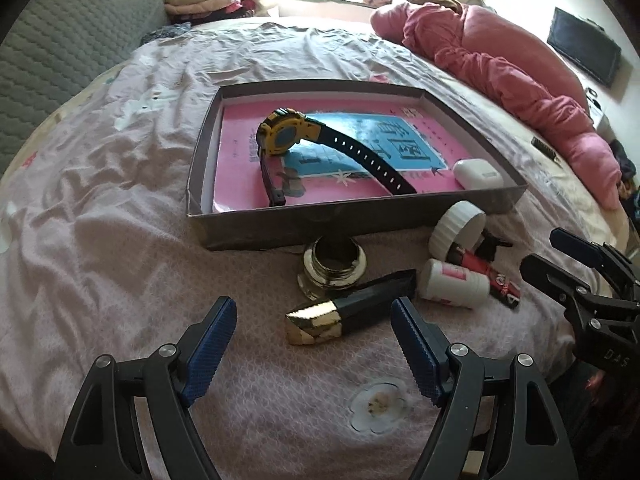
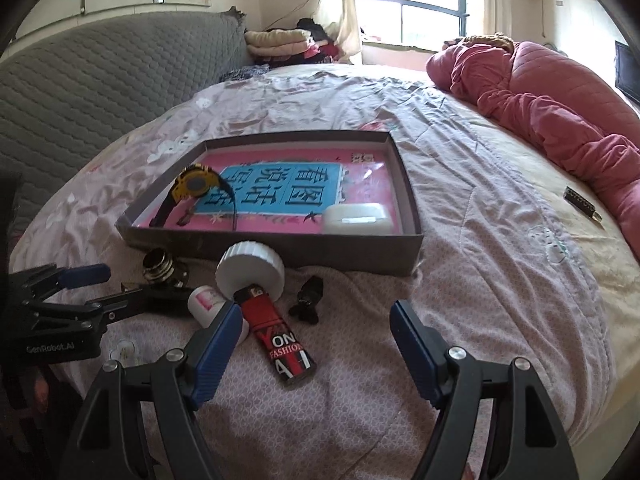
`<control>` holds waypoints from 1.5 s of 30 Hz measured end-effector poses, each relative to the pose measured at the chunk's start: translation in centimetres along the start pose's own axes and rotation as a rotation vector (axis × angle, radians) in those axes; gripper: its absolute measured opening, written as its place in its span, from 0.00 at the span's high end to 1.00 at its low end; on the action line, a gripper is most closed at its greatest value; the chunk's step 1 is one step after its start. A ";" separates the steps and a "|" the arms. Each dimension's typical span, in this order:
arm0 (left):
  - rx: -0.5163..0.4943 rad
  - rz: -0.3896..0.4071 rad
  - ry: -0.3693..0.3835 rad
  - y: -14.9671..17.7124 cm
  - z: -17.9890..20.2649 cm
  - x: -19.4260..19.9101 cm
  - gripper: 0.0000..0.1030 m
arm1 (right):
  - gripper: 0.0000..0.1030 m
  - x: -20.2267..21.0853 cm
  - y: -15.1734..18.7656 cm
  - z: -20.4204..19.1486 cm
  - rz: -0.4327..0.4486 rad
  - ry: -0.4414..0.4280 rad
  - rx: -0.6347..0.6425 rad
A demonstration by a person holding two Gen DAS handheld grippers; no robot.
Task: Organize rigid objects
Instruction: 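Grasp the black-and-gold lipstick with the left gripper while the right grasps the red lighter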
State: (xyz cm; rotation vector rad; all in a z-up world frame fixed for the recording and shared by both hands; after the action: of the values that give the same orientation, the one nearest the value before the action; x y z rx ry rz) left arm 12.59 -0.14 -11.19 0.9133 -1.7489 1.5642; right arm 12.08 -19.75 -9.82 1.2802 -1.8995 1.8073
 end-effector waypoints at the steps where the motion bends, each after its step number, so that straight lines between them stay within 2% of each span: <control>1: -0.013 -0.011 -0.002 0.0 0.0 -0.4 0.22 | 0.27 -0.2 0.2 0.0 -0.011 0.002 0.002; 4: -0.036 -0.026 0.006 0.0 0.3 -1.2 0.22 | 0.27 -0.8 0.7 0.1 -0.037 -0.002 0.008; 13: -0.088 -0.029 0.101 -0.2 2.0 -2.3 0.22 | 0.27 -1.9 1.9 0.3 -0.094 0.005 0.016; 20: -0.143 -0.035 0.171 0.1 3.5 -2.1 0.34 | 0.27 -2.4 2.0 0.9 -0.106 0.001 0.003; 22: -0.142 -0.040 0.191 0.3 3.6 -1.8 0.36 | 0.27 -2.6 2.0 1.0 -0.111 -0.006 -0.001; 26: -0.135 -0.054 0.240 0.7 3.7 -0.9 0.45 | 0.27 -2.8 2.2 0.8 -0.125 -0.021 0.006; 30: -0.166 -0.053 0.265 1.5 4.3 0.1 0.46 | 0.27 -3.2 2.2 0.4 -0.140 -0.041 0.032; 32: -0.177 -0.052 0.273 1.6 4.4 0.5 0.46 | 0.32 -3.5 2.2 0.2 -0.148 -0.046 0.050; 35: -0.179 -0.053 0.293 1.5 4.6 0.6 0.47 | 0.44 -4.1 2.3 -0.3 -0.161 -0.091 0.059; 39: -0.208 -0.055 0.278 1.4 5.1 0.1 0.47 | 0.62 -4.4 2.3 -1.2 -0.168 -0.135 0.085; 45: -0.196 -0.058 0.280 0.7 5.3 -0.7 0.48 | 0.72 -4.7 2.2 -2.0 -0.173 -0.189 0.102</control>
State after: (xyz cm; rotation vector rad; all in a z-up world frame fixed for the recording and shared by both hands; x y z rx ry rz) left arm 12.41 -5.31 -12.73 0.6119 -1.6265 1.3803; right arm 12.51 -16.28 -14.13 1.6481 -1.7418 1.7702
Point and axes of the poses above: each gripper's, at about its wrist camera, not at the fingertips, and x roughly against the way its jaws point, z to its right, y to its underside, the point moved 10 cm from there along -x, roughly the way its jaws point, and after that the axes turned 15 degrees about -y, right-handed, at the moved point
